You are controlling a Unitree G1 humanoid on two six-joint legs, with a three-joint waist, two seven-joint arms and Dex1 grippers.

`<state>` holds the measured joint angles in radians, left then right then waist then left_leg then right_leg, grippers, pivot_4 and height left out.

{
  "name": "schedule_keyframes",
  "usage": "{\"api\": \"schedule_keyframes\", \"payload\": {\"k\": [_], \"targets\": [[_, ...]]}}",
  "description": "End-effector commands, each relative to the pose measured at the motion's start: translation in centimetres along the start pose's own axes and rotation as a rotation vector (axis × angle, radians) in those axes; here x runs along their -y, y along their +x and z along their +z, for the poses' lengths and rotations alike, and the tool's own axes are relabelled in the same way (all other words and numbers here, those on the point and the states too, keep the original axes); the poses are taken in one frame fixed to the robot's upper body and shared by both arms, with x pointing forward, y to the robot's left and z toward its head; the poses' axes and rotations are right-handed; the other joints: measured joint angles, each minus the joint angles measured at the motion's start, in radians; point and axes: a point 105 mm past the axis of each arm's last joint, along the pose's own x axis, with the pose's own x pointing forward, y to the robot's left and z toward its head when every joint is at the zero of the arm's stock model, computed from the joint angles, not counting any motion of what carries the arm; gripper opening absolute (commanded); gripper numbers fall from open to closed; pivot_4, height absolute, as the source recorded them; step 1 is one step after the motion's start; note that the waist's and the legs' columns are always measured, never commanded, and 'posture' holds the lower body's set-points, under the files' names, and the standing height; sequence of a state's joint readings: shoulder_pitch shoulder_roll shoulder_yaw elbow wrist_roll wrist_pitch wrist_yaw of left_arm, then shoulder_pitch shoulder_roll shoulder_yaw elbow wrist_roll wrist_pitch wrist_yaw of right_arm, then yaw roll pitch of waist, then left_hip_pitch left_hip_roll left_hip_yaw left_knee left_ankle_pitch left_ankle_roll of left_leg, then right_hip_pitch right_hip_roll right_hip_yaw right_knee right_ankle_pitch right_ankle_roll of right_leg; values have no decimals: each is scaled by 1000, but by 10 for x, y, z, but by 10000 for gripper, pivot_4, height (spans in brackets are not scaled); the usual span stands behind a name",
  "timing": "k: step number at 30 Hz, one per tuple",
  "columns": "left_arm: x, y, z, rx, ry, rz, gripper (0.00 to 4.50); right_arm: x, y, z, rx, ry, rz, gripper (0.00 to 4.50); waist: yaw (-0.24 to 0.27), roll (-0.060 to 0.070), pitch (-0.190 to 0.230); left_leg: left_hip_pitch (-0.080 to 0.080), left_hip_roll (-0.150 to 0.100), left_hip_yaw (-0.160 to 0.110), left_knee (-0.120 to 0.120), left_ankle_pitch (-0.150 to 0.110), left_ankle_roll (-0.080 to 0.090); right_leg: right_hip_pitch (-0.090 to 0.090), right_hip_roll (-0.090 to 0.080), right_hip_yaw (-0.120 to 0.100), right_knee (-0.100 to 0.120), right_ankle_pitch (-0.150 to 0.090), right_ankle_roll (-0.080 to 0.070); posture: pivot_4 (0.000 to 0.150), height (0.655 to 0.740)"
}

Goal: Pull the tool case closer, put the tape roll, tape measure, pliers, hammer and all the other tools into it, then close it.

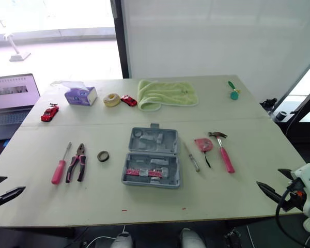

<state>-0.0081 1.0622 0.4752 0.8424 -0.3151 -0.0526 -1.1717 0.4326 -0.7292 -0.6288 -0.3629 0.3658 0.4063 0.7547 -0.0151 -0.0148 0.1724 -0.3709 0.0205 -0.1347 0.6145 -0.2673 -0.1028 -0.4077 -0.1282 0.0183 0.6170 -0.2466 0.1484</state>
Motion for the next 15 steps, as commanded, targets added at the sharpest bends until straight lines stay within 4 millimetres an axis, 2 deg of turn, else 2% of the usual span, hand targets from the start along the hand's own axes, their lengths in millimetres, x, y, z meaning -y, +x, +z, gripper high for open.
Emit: {"api": "schedule_keyframes", "payload": {"k": [1,6,10,15], "targets": [[0,1,9,11,21,-10,44696,5,-4,9,22,-29,-22,45000,-1,0,0,0,0,0,0,0,0,0,0,0,0,0,0,1500,7400],[-1,7,19,57,-7,7,44696,3,-4,9,21,-27,-24,45000,0,0,0,0,0,0,0,0,0,0,0,0,0,0,0,1500,7400],[11,19,32,100,3,-56,44696,3,0,15,25,-26,-27,45000,-1,0,0,0,0,0,0,0,0,0,0,0,0,0,0,1500,7400],[57,59,68,193,37,-212,44696,-31,29,52,98,-30,81,45000,-1,1,0,0,0,0,1,0,0,0,0,0,1,0,0,1500,7400]]}}
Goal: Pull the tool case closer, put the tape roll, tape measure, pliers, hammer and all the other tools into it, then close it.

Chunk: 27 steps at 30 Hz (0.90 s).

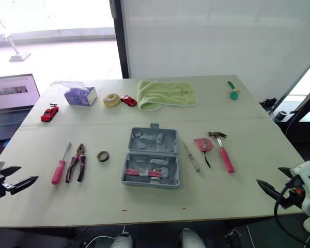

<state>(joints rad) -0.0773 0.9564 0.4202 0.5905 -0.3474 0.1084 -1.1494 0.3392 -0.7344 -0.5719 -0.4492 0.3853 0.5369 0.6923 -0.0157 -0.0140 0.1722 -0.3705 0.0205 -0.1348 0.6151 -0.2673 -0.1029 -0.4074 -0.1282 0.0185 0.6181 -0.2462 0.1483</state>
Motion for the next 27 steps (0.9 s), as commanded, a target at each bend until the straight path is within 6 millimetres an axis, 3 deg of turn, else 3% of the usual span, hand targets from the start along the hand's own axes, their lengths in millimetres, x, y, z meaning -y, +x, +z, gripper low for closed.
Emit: {"api": "schedule_keyframes", "payload": {"k": [1,6,8,11,16,21,27], "targets": [[33,39,35,97,43,-123,44696,-33,25,38,86,-43,104,45000,0,0,0,0,0,0,0,0,0,0,0,0,0,0,0,1500,7400],[68,89,60,188,42,-208,44696,-71,67,72,169,9,181,45000,-2,-1,0,-1,0,-1,2,0,0,0,0,0,1,2,4,1500,7400],[76,102,66,206,39,-237,39546,-79,80,73,150,4,191,39319,-3,-1,0,-1,0,-1,2,0,0,-1,0,0,0,2,4,1500,7400],[105,135,71,168,126,-339,26947,-110,111,58,20,-111,310,27142,-4,-1,0,-1,0,-1,2,0,0,-1,0,0,-1,2,4,1500,7400],[138,169,80,106,279,-460,1354,-126,139,47,-102,-286,423,1675,-4,-1,0,-2,0,-1,3,0,0,-1,0,-1,-1,3,3,1500,7400],[142,189,76,14,435,-449,612,-125,163,44,-181,-380,433,748,-11,-1,0,-2,0,-1,3,0,0,-2,1,-1,-1,3,3,1500,7400],[137,194,74,-30,511,-434,612,-128,179,44,-208,-438,445,748,-28,-1,0,-3,0,-1,3,0,0,-2,1,-1,-1,3,4,1500,7400]]}}
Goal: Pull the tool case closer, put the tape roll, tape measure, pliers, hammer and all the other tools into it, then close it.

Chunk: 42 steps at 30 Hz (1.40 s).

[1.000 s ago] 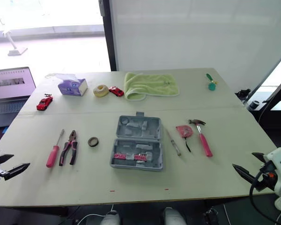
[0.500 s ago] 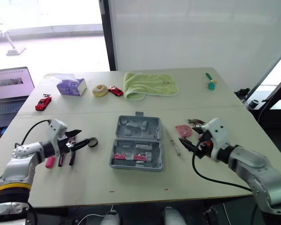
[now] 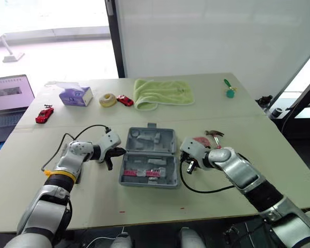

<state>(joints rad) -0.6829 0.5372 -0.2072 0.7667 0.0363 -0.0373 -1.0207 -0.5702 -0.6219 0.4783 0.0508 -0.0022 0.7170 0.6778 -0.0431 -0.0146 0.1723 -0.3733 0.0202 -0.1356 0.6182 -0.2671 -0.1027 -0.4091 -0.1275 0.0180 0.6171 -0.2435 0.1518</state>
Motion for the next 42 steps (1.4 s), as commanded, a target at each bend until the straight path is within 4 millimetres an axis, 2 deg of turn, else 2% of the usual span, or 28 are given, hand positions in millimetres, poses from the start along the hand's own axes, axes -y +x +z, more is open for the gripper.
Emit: {"api": "schedule_keyframes", "payload": {"k": [1,9,13,17,20,23,26,31,35,38,42], "targets": [[-8,-3,4,-26,70,20,612,1,9,12,18,-57,7,748,-2,0,0,0,0,0,0,0,0,0,0,0,0,0,0,1500,7400],[-19,-1,-1,-83,110,92,612,7,19,20,23,-90,15,748,-3,0,0,1,0,0,0,0,0,0,0,0,2,0,0,1500,7400],[-3,19,3,-98,188,30,612,-2,28,32,40,-119,57,748,-2,1,0,1,0,0,0,0,0,0,0,0,2,0,0,1500,7400],[2,28,7,-94,216,15,612,-4,32,36,42,-136,73,748,0,1,-1,1,0,0,0,0,0,1,0,0,2,0,0,1500,7400],[20,39,15,-54,220,-54,612,-10,34,41,49,-154,102,748,0,1,-1,2,0,0,0,0,0,1,0,0,3,0,0,1500,7400],[35,41,13,-46,223,-112,612,-17,33,47,73,-167,132,748,0,2,-2,2,0,0,0,0,0,1,0,0,3,0,0,1500,7400],[45,38,10,-38,210,-137,612,-24,34,47,68,-179,150,748,0,3,-2,2,0,0,0,0,0,1,0,0,3,0,0,1500,7400],[61,20,-1,-49,185,-165,612,-42,29,45,65,-184,195,748,-2,7,-5,2,0,0,0,0,0,1,0,0,2,0,1,1500,7400],[71,5,-9,-71,161,-167,612,-58,22,41,55,-169,228,748,-4,7,-5,3,0,0,-1,-1,1,1,0,0,3,0,1,1500,7400],[87,-10,-17,-83,122,-190,612,-76,12,35,41,-135,266,748,-5,8,-5,3,0,0,-2,-1,1,1,0,1,3,-1,1,1500,7400],[98,-21,-21,-92,88,-198,612,-84,3,30,28,-107,263,748,-1,8,-6,4,0,0,-2,-1,2,1,0,1,3,-1,1,1500,7400]]}}
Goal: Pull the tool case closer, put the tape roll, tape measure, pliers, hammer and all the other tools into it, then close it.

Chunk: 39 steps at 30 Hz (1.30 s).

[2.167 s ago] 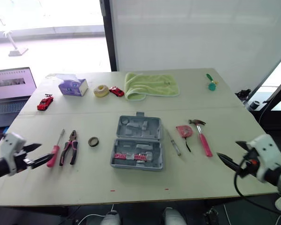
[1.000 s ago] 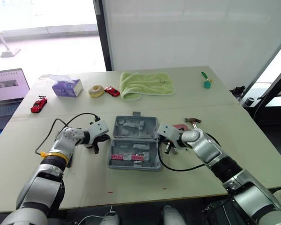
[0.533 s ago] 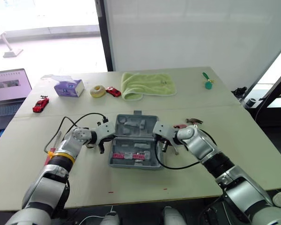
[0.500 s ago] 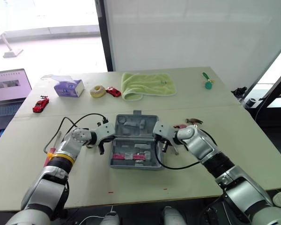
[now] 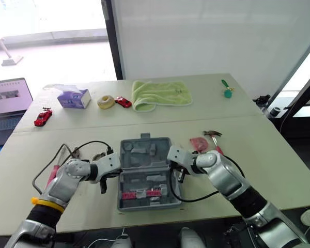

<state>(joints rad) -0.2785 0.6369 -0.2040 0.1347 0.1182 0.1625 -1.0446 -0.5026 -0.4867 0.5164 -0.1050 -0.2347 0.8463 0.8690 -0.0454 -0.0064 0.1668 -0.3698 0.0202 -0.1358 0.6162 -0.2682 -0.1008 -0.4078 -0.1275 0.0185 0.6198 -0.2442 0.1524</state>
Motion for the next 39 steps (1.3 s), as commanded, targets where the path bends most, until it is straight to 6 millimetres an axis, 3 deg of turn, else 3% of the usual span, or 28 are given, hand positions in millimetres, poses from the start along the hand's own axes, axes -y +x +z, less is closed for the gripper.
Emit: {"api": "schedule_keyframes", "payload": {"k": [1,6,13,18,26,39], "targets": [[33,2,3,29,-35,-109,612,-33,-2,13,52,-16,97,748,1,0,0,0,0,0,0,0,0,0,0,0,0,0,0,1500,7400],[60,-9,-10,-7,-83,-142,612,-48,-9,4,37,54,107,748,1,0,0,0,0,0,-1,0,1,0,0,0,-1,0,0,1500,7400],[75,-14,-9,0,-120,-164,612,-69,-17,-14,-8,139,128,748,5,0,-1,0,0,0,0,-1,1,0,0,0,-1,0,0,1500,7400],[75,-16,-13,-14,-115,-166,612,-73,-20,-15,-20,157,127,748,5,0,-2,0,0,0,-1,-1,1,0,0,0,-1,0,0,1500,7400],[77,-10,-5,10,-111,-186,612,-60,-20,-30,-66,155,85,748,11,-1,-2,0,0,0,0,-1,1,1,0,0,-1,0,-1,1500,7400],[65,-14,-11,-27,-100,-150,612,-53,-26,-41,-91,162,55,748,29,-2,-6,0,0,0,0,-1,1,1,0,0,-2,0,-1,1500,7400]]}}
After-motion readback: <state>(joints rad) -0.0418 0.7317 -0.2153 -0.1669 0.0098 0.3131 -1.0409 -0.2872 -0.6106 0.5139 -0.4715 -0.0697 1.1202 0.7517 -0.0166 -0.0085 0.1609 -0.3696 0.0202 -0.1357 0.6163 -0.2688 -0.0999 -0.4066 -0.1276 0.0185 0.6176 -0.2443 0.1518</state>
